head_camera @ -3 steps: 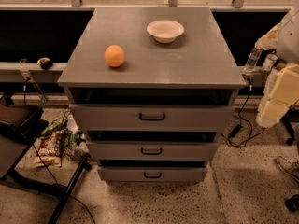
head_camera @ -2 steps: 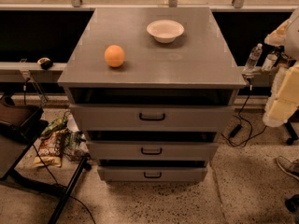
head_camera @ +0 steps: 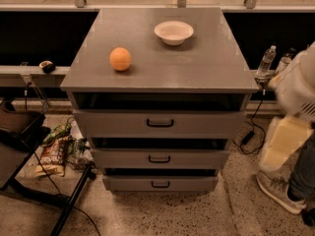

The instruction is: Open middle drawer

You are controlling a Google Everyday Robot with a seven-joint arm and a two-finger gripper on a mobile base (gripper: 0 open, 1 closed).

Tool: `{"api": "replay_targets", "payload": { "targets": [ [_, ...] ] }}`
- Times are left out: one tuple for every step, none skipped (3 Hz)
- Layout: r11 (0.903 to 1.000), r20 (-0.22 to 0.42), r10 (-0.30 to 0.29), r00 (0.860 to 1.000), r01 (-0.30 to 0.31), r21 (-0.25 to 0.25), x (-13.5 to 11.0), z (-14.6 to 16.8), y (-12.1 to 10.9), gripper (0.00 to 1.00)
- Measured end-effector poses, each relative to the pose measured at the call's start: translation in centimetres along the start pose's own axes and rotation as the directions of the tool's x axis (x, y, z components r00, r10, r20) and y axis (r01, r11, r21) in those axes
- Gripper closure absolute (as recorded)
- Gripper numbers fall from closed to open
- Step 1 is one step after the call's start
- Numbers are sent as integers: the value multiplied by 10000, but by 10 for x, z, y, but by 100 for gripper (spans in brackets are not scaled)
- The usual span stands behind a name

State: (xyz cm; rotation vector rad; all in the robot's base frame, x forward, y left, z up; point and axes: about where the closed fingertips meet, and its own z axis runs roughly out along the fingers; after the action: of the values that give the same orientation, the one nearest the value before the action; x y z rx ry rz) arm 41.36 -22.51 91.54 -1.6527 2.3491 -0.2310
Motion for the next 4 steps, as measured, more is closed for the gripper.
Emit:
{"api": "replay_targets", "payload": {
  "targets": [
    [9993, -64, -12, 10000, 9, -365, 11, 69, 29, 0],
    [9981, -134, -5, 9999, -3, -616, 22, 139, 59, 0],
    [9969, -129, -198, 9997, 188, -767, 26, 216, 80, 0],
    [9933, -4, -218, 9998, 216, -1135, 27, 297, 84, 0]
  ]
}}
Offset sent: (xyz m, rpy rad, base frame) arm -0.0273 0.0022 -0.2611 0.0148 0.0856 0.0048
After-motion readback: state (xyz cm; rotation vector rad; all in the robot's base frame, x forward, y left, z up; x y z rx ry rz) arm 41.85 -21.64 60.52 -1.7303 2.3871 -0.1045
